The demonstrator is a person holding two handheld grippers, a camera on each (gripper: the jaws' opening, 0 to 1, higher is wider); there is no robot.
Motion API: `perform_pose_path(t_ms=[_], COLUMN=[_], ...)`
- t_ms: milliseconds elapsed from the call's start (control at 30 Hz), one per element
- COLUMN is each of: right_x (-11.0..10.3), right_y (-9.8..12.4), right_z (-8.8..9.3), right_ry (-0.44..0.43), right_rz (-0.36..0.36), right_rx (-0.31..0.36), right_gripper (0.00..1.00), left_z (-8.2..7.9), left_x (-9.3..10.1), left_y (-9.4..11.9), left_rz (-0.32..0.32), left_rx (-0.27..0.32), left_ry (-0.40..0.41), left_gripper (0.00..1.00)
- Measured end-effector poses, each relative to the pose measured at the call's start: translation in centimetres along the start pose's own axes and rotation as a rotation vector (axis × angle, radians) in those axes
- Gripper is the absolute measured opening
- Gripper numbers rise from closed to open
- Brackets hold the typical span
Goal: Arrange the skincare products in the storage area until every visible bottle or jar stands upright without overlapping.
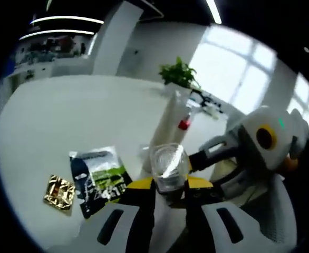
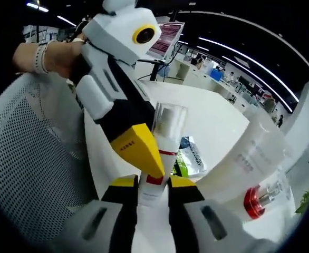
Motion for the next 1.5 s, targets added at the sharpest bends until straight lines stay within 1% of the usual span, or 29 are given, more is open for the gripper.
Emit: perform_pose_path(t_ms=[100,267,300,333,367,400,433,500,567,633,700,733,767,800,867,933,967,1033,1133,1167,1200,1267,1300,1333,1367,1400,1433,1467,1500], right_x=[-0.4,-1.3,-1.4,-1.5,-1.7,-2.1,-2.1,-2.3,-2.1,-1.8,-1.1,-0.7,-0.5,0.3,0.8,1.6,1.7,2.3,2.7,2.8,2.8,2.9,3.0,3.3,3.3,3.3,3.4,3.4,3.4], right_y=[-0.1,-0.3,-0.2,-0.2,-0.2,-0.2,-0.3,-0.5,-0.4,-0.2,-0.1,0.0,0.1,0.3,0.7,1.3,1.4,1.8,2.3,2.5,2.7,2.9,3.0,3.3,3.4,3.8,4.0,4.1,4.1], right_z=[0.0,0.1,0.0,-0.1,-0.2,-0.2,-0.1,0.0,-0.2,-0.2,-0.1,0.1,0.2,0.0,-0.3,-0.8,-0.8,-1.0,-1.4,-1.6,-1.8,-1.9,-2.0,-2.3,-2.4,-2.9,-3.2,-3.2,-3.1], right_ry=[-0.004,0.032,0.038,0.035,0.036,0.031,0.036,0.043,0.035,-0.015,-0.049,-0.092,-0.105,-0.152,-0.22,-0.305,-0.328,-0.407,-0.524,-0.547,-0.596,-0.662,-0.684,-0.7,-0.703,-0.735,-0.74,-0.745,-0.748], right_rz=[-0.028,-0.064,-0.066,-0.068,-0.082,-0.1,-0.097,-0.106,-0.096,-0.106,-0.088,-0.083,-0.075,-0.059,-0.057,-0.061,-0.065,-0.08,-0.123,-0.137,-0.169,-0.21,-0.221,-0.224,-0.232,-0.264,-0.271,-0.276,-0.276], right_rx=[0.0,-0.013,-0.009,-0.005,-0.003,-0.007,-0.014,-0.02,-0.009,-0.003,0.007,0.006,0.008,0.033,0.07,0.133,0.142,0.185,0.25,0.274,0.305,0.331,0.346,0.381,0.391,0.437,0.458,0.462,0.456], right_gripper=[0.23,0.25,0.23,0.19,0.1,0.04,0.04,0.1,0.09,0.06,0.07,0.07,0.07,0.08,0.09,0.1,0.12,0.14,0.16,0.16,0.17,0.19,0.2,0.22,0.23,0.24,0.24,0.24,0.25], left_z=[-0.1,0.1,0.2,0.5,0.6,0.5,0.4,0.0,-0.1,0.0,0.2,0.2,0.2,0.1,0.2,0.5,0.6,0.8,1.1,1.0,0.9,0.6,0.4,0.2,0.2,0.4,0.5,0.7,0.6], left_x=[0.0,-0.1,-0.2,-1.1,-0.9,-0.9,-0.9,-1.0,-1.2,-1.7,-2.1,-2.3,-2.4,-2.5,-2.8,-3.0,-3.0,-3.0,-3.0,-2.9,-2.5,-1.8,-1.5,-1.1,-0.9,-1.0,-0.9,-0.9,-0.8], left_y=[0.0,-0.1,-0.2,-0.1,-0.2,-0.2,-0.1,0.1,0.2,0.4,0.5,0.6,0.6,0.7,0.7,0.7,0.6,0.5,0.5,0.4,0.4,0.4,0.4,0.4,0.4,0.4,0.4,0.4,0.4], left_rz=[-0.006,-0.027,-0.041,-0.095,-0.083,-0.083,-0.08,-0.081,-0.087,-0.109,-0.123,-0.135,-0.135,-0.138,-0.15,-0.161,-0.159,-0.157,-0.157,-0.147,-0.124,-0.079,-0.064,-0.032,-0.021,-0.012,-0.011,-0.009,-0.011], left_rx=[0.004,-0.007,-0.014,-0.042,-0.043,-0.04,-0.03,-0.008,-0.003,-0.005,-0.012,-0.011,-0.011,-0.008,-0.012,-0.027,-0.032,-0.04,-0.054,-0.052,-0.043,-0.028,-0.016,-0.005,-0.004,-0.011,-0.02,-0.027,-0.025], left_ry=[-0.011,-0.044,-0.055,-0.095,-0.076,-0.075,-0.072,-0.059,-0.057,-0.034,-0.021,-0.02,-0.018,-0.012,0.001,0.008,0.013,0.023,0.021,0.022,0.026,0.018,0.004,0.007,0.015,0.027,0.021,-0.001,-0.002], left_gripper=[0.18,0.17,0.17,0.17,0.17,0.17,0.17,0.17,0.17,0.16,0.16,0.16,0.16,0.16,0.16,0.17,0.17,0.17,0.17,0.17,0.17,0.17,0.17,0.17,0.17,0.17,0.17,0.17,0.17])
Point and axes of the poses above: the point that each gripper's makers call its tool centre point, and the gripper's own axes: y roughly backward along the fingers, x roughly to its right, z roughly out of its underside, the point moved 2 cm from there along y, roughly backward along the fingers, and after that the axes turned 10 degrees about -x, right-handed, at the moved point
